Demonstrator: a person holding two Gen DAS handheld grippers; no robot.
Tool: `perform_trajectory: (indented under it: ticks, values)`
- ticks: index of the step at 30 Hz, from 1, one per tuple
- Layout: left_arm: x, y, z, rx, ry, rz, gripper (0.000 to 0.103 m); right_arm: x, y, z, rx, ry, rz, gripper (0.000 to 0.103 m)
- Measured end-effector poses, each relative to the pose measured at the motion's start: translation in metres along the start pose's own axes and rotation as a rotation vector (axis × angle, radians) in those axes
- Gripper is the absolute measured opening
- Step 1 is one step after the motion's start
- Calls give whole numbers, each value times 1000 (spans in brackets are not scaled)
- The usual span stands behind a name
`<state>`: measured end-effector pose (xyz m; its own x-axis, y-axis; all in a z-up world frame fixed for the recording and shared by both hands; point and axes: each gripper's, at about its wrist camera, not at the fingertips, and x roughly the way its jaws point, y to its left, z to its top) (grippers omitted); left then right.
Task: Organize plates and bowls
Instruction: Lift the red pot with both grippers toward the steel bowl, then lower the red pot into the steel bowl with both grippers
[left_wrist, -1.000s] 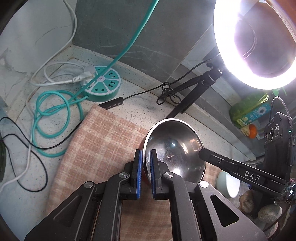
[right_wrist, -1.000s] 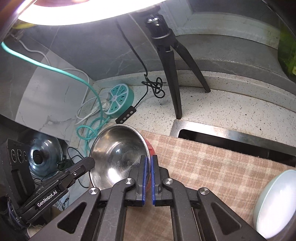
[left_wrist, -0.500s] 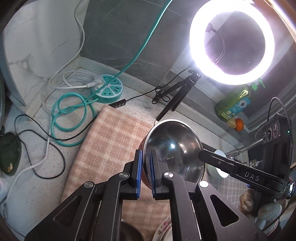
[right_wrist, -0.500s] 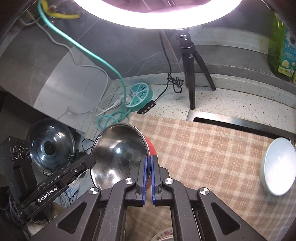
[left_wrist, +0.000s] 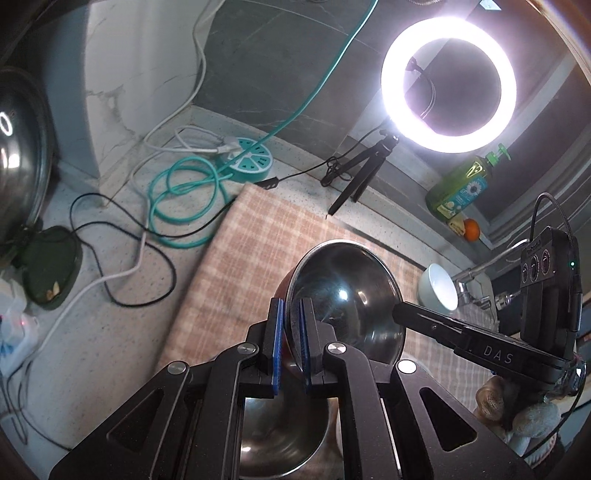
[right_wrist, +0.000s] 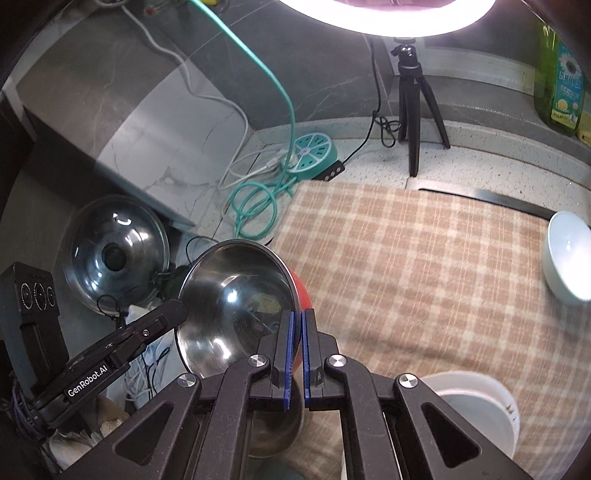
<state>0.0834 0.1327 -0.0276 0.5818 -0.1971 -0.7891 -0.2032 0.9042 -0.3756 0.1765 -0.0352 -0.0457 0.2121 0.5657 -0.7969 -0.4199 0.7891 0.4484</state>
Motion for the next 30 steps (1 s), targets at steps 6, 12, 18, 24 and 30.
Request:
perform_trajectory:
  ticks: [6, 12, 18, 24, 30]
  values:
    - [-9, 13, -24, -3, 16, 16, 7, 8, 14, -28, -5, 28, -2, 4]
    - [-13, 23, -43, -8, 31, 25, 7, 18, 20, -54, -11, 61, -13, 5]
    - [-10, 33, -59, -13, 52, 38, 7, 32, 23, -70, -13, 92, -31, 5]
    - [-6, 41, -68, -17, 67, 47, 7, 43, 26, -79, -28, 108, -51, 5]
    - [0, 45, -77, -9, 89, 52, 7, 52, 28, -86, -50, 120, -88, 5]
